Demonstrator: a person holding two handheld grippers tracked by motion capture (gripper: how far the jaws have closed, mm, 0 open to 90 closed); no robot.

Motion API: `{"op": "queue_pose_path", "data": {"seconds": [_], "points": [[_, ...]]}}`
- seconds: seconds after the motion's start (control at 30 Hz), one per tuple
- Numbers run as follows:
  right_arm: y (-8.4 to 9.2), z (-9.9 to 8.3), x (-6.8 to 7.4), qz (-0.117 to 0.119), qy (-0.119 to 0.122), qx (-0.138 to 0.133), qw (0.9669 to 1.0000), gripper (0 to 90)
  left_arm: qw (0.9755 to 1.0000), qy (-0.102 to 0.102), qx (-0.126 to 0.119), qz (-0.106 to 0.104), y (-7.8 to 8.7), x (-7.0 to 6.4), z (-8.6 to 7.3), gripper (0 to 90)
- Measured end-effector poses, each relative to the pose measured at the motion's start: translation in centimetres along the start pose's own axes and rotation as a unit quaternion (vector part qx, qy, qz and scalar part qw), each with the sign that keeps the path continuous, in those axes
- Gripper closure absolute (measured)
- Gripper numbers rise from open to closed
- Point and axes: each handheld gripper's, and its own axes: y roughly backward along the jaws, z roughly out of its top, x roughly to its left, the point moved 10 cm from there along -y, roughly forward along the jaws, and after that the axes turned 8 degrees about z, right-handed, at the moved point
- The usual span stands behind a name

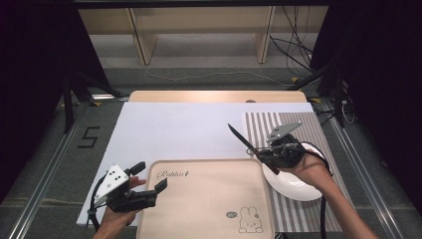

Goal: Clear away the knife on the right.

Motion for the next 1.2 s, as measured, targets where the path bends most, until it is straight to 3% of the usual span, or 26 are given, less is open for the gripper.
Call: {"op": "queue_pose_path", "data": {"seconds": [0.13, 0.27, 0.4, 0.77, 1.2], "points": [[-0.3, 0.0, 1.0, 0.005, 0.008, 0.001, 1.0, 77.7, 1.0, 0.0, 0.0, -0.001, 0.0, 0.0, 0.0, 8.0], [-1.2, 0.3, 2.8, 0.021, 0.016, -0.008, 0.9996, 77.6, 1.0, 0.001, 0.0, 0.001, 0.0, 0.0, 0.0, 8.0], [-2.2, 0.2, 3.9, 0.036, 0.024, 0.0, 0.9991, 77.6, 1.0, 0.001, -0.001, 0.001, 0.1, 0.1, 0.0, 8.0], [-2.8, 0.1, 5.3, 0.047, 0.033, 0.007, 0.9983, 77.6, 1.0, -0.001, -0.002, 0.001, 0.2, 0.1, 0.0, 8.0], [-3.1, 0.2, 7.5, 0.077, 0.038, 0.011, 0.9962, 77.6, 1.0, -0.002, -0.003, 0.002, 0.3, 0.1, 0.1, 8.0]]}}
